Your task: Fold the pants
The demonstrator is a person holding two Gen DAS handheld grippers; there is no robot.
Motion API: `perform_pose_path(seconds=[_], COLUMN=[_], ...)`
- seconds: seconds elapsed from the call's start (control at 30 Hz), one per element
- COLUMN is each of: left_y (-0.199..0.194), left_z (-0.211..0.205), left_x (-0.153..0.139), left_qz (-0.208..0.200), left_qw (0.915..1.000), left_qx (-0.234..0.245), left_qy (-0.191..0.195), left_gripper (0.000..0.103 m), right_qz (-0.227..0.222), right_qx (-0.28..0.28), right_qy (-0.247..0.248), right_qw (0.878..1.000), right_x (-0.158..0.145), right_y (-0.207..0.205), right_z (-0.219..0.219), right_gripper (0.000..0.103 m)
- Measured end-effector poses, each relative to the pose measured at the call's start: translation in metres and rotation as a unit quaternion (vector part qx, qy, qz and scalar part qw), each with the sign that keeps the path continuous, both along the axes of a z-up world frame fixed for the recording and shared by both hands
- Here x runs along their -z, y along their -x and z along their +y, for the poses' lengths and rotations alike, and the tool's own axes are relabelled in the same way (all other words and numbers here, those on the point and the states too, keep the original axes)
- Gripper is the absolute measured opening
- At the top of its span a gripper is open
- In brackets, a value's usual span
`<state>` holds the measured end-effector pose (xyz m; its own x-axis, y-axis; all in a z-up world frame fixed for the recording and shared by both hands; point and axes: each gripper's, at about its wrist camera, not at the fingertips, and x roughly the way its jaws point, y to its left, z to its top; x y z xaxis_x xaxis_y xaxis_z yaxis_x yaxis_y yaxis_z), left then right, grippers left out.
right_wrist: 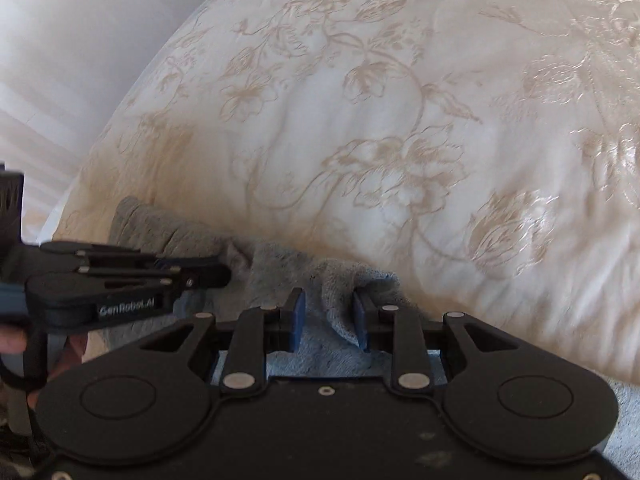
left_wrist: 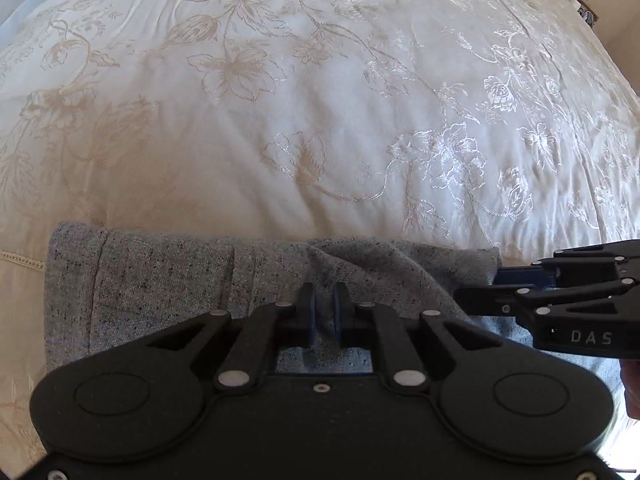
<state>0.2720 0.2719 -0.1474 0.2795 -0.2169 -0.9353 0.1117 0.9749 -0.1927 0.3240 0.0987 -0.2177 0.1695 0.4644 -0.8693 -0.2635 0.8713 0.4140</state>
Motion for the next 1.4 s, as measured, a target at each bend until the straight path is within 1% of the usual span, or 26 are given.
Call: perform_pose_path(seconds=[0.1,0.2,0.23,0.27,0.3,0.33,0.37,0.4,0.43,0.47,0.53,0.63,0.7,0.77,0.83,0.87,0.93,1.0,1.07,1.1,1.13,1.17,1.2,1.27,1.3,1.4], left_y=[0.006,0.011,0.012,0.014,0.015,0.018,0.019,0.020,0.021,0.021,0.023,0.026,0.025,0.025,0.024,0.024,0.020,0.012,-0.002,-0.011,-0.018,-0.024,-0.023,-0.012,-0.008,0.000], left_z=[0.002,0.005,0.006,0.007,0.008,0.009,0.010,0.010,0.010,0.008,0.005,0.002,-0.002,0.000,-0.002,-0.003,-0.010,-0.019,-0.021,-0.019,-0.015,-0.004,0.010,0.037,0.045,0.068], left_x=[0.000,0.005,0.007,0.009,0.011,0.013,0.013,0.014,0.013,0.012,0.010,0.014,0.012,0.003,-0.016,-0.025,-0.042,-0.045,-0.038,-0.031,-0.023,-0.007,0.004,0.004,0.002,0.000], left_qz=[0.005,0.016,0.020,0.024,0.027,0.027,0.027,0.028,0.028,0.026,0.019,0.022,0.024,0.025,0.003,-0.015,-0.050,-0.073,-0.087,-0.084,-0.067,-0.020,0.010,0.012,0.017,0.028], left_qw=[1.0000,0.9998,0.9997,0.9996,0.9995,0.9995,0.9996,0.9995,0.9996,0.9996,0.9997,0.9994,0.9992,0.9993,0.9995,0.9993,0.9982,0.9958,0.9930,0.9918,0.9911,0.9882,0.9854,0.9888,0.9880,0.9882], left_qx=[-0.004,-0.010,-0.014,-0.015,-0.014,-0.013,-0.012,-0.010,-0.008,-0.006,0.002,0.010,0.010,0.002,-0.005,-0.005,0.006,0.019,0.011,-0.001,-0.008,-0.015,-0.032,-0.065,-0.076,-0.111], left_qy=[-0.002,-0.002,0.000,0.001,0.002,0.002,-0.001,-0.004,-0.007,-0.009,-0.015,-0.026,-0.029,-0.026,-0.031,-0.033,-0.032,-0.050,-0.080,-0.096,-0.115,-0.151,-0.167,-0.134,-0.133,-0.101], left_gripper=[0.017,0.017,0.017,0.017,0.017,0.017,0.018,0.018,0.018,0.018,0.018,0.018,0.018,0.018,0.018,0.018,0.018,0.019,0.019,0.020,0.025,0.025,0.024,0.023,0.011,0.012], right_qz=[0.008,0.027,0.031,0.035,0.027,-0.006,-0.054,-0.077,-0.069,-0.061,-0.068,-0.090,-0.082,-0.087,-0.094,-0.096,-0.126,-0.159,-0.151,-0.147,-0.145,-0.142,-0.135,-0.124,-0.123,-0.126], right_qx=[-0.002,0.042,0.057,0.076,0.080,0.071,0.082,0.112,0.130,0.127,0.100,0.103,0.086,0.083,0.080,0.083,0.113,0.142,0.135,0.127,0.121,0.115,0.111,0.108,0.106,0.085], right_qy=[0.000,-0.018,-0.025,-0.032,-0.022,-0.013,-0.009,-0.025,-0.034,-0.026,0.003,-0.005,0.044,0.057,0.053,0.049,0.035,0.020,0.015,0.016,0.020,0.024,0.024,0.021,0.022,0.025], right_qw=[1.000,0.999,0.998,0.996,0.996,0.997,0.995,0.990,0.989,0.990,0.993,0.991,0.992,0.991,0.991,0.991,0.985,0.977,0.979,0.981,0.982,0.983,0.984,0.986,0.986,0.988], right_x=[0.004,0.013,0.015,0.018,0.016,0.008,-0.007,-0.019,-0.019,-0.014,-0.011,-0.021,-0.001,0.006,0.003,0.001,-0.012,-0.031,-0.037,-0.038,-0.037,-0.038,-0.037,-0.033,-0.032,-0.032], right_y=[0.007,-0.001,-0.004,-0.008,-0.012,-0.014,-0.016,-0.020,-0.025,-0.027,-0.028,-0.037,-0.040,-0.042,-0.045,-0.046,-0.041,-0.030,-0.025,-0.021,-0.018,-0.012,-0.007,-0.001,0.003,0.008], right_z=[0.002,-0.005,-0.008,-0.010,-0.009,-0.007,-0.008,-0.014,-0.015,-0.011,-0.002,-0.002,0.008,0.013,0.016,0.013,0.000,-0.020,-0.027,-0.027,-0.027,-0.025,-0.024,-0.020,-0.018,-0.012], right_gripper=[0.029,0.028,0.024,0.003,0.003,0.003,0.003,0.003,0.003,0.003,0.003,0.003,0.002,0.003,0.007,0.014,0.016,0.018,0.018,0.018,0.018,0.018,0.018,0.018,0.018,0.018])
